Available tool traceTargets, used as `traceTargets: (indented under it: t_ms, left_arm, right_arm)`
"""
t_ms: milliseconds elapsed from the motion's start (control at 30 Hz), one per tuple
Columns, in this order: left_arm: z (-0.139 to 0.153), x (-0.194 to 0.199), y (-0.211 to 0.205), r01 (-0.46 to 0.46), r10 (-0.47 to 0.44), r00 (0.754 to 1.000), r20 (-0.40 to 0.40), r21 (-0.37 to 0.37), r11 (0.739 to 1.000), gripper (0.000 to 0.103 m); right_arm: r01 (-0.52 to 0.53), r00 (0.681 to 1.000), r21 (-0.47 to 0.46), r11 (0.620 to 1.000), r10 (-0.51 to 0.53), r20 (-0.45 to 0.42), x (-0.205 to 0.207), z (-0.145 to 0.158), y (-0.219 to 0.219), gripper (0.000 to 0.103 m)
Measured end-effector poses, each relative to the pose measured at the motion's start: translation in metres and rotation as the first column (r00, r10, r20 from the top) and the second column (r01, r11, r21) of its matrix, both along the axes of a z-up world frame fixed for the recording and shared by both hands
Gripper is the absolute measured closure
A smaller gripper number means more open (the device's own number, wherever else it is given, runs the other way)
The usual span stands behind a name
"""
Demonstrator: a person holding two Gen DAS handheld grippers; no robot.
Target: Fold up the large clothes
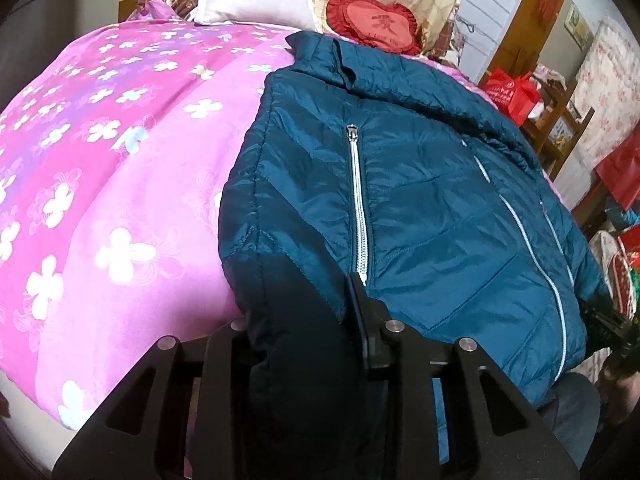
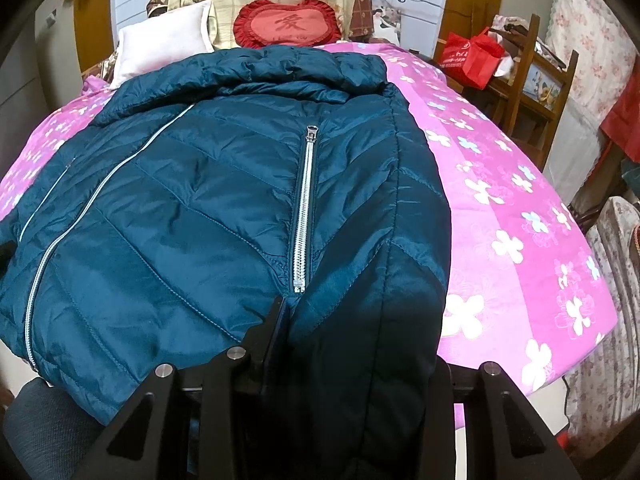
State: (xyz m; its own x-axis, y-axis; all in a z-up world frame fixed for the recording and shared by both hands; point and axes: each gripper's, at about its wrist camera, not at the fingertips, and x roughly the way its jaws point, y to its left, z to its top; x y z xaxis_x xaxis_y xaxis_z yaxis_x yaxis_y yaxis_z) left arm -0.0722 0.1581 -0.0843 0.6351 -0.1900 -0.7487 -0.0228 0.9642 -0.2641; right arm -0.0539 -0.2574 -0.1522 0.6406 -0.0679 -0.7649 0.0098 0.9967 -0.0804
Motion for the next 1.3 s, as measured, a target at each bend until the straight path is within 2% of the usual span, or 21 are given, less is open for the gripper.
traceTargets:
  t_ms: [67,167,200,233,267,400,533,633,800,933,1033,1200,1300]
  left_arm:
    - [-0.001,-0.001,0.001,-0.002,0.003,1.0,0.011,-0.023,1.0,0.069]
    - [0.0,0.001,0.0,0.006,-0.006,1.0,-0.003,-0.016,1.0,0.07]
    - [0.002,0.003,0.001,-0.003,0.003,1.0,-0.016,0.002,1.0,0.082]
    - [0.003,0.004,0.004,-0.008,0.008,1.0,-0.022,-0.007,1.0,0.089]
    - [0.007,0.003,0.006,-0.007,0.007,1.0,-0.019,-0.03,1.0,0.09]
    - [0.028,-0.006,0.009,-0.019,0.02,0.999,0.044,-0.02,1.0,0.093]
    - [0.047,-0.013,0.019,-0.041,0.045,0.995,0.09,-0.051,0.998,0.093]
    - [0.065,-0.021,0.034,-0.06,0.072,0.99,0.119,-0.103,0.993,0.093]
    - [0.1,-0.043,0.05,-0.046,0.072,0.977,0.199,-0.131,0.99,0.093]
    - [0.121,-0.068,0.056,-0.047,0.081,0.963,0.257,-0.136,0.99,0.094]
    - [0.137,-0.09,0.065,-0.048,0.091,0.945,0.314,-0.144,0.988,0.094]
    - [0.163,-0.117,0.078,-0.035,0.104,0.912,0.396,-0.179,0.983,0.094]
    - [0.176,-0.125,0.078,-0.027,0.102,0.888,0.448,-0.17,0.985,0.094]
  right_arm:
    - [0.001,1.0,0.007,1.0,-0.001,0.002,0.0,0.0,-0.001,0.065]
    - [0.008,1.0,0.055,0.998,-0.009,0.014,-0.001,0.003,-0.007,0.072]
    - [0.01,0.999,0.083,0.997,-0.012,0.032,-0.003,0.006,-0.01,0.077]
    - [0.009,0.998,0.117,0.993,-0.016,0.059,-0.006,0.011,-0.015,0.08]
    - [0.009,0.996,0.143,0.99,-0.02,0.082,-0.008,0.015,-0.019,0.084]
    - [-0.004,0.976,0.23,0.973,-0.046,0.212,-0.027,0.036,-0.033,0.09]
    - [-0.02,0.952,0.199,0.98,-0.042,0.303,-0.045,0.05,-0.026,0.09]
    - [-0.036,0.924,0.206,0.978,-0.046,0.379,-0.063,0.064,-0.024,0.09]
    - [-0.028,0.913,0.233,0.972,-0.07,0.402,-0.089,0.08,-0.024,0.09]
    - [-0.019,0.894,0.188,0.982,-0.068,0.443,-0.112,0.094,-0.018,0.091]
    - [-0.023,0.874,0.152,0.988,-0.054,0.483,-0.13,0.108,-0.012,0.091]
    - [-0.05,0.839,0.151,0.987,-0.041,0.543,-0.16,0.138,-0.006,0.091]
    - [-0.055,0.811,0.13,0.99,-0.031,0.584,-0.17,0.157,-0.003,0.091]
